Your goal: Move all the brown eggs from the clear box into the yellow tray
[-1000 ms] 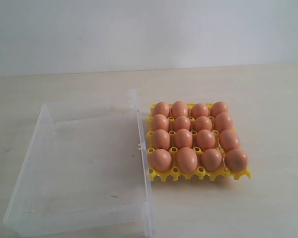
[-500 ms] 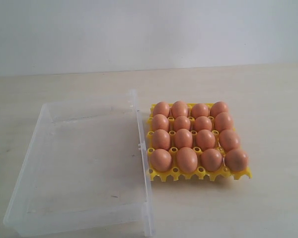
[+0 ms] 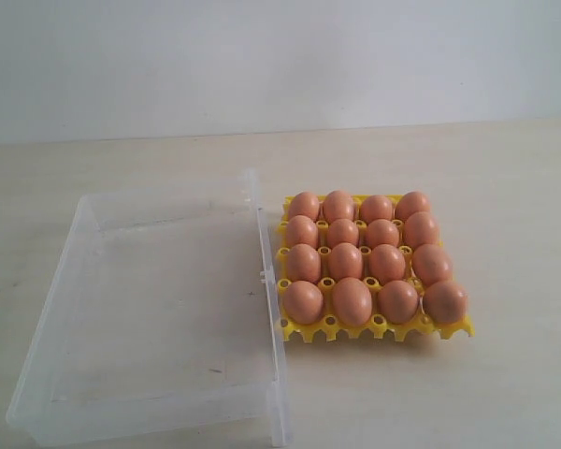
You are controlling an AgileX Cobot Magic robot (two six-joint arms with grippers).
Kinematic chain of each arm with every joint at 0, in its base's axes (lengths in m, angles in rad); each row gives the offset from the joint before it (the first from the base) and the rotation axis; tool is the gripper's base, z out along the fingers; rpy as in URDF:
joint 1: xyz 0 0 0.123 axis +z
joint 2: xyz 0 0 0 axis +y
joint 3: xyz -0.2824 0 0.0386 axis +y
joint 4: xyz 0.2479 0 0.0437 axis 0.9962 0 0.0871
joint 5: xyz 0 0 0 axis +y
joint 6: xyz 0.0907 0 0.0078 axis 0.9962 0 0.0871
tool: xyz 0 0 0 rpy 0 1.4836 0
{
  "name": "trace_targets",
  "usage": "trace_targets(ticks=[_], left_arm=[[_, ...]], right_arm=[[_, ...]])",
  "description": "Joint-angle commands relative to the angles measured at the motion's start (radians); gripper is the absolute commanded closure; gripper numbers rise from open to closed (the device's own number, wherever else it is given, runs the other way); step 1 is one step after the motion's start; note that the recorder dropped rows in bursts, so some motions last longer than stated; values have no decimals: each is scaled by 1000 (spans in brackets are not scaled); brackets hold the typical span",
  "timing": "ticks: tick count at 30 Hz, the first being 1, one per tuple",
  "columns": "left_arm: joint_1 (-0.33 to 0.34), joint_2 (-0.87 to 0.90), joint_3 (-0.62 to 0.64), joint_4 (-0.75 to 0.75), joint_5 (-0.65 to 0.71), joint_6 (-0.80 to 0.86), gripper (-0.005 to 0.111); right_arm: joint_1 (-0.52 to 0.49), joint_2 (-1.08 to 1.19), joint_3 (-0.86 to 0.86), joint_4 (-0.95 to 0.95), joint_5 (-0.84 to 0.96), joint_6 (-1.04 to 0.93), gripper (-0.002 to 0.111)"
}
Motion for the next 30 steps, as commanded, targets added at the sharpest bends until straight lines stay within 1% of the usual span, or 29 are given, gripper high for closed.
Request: trace_targets(ticks=[1,4,30], left_arm=[[-6,1,-4,-2,-9,-4,107],[-6,1,-4,-2,-9,-4,107],[-6,1,-4,-2,-9,-4,107]], right_arm=[[-4,-6,5,-1,-3,-24,64],[-6,-6,5,-4,-1,-71,64],[-6,-6,5,-4,-3,-69,64]])
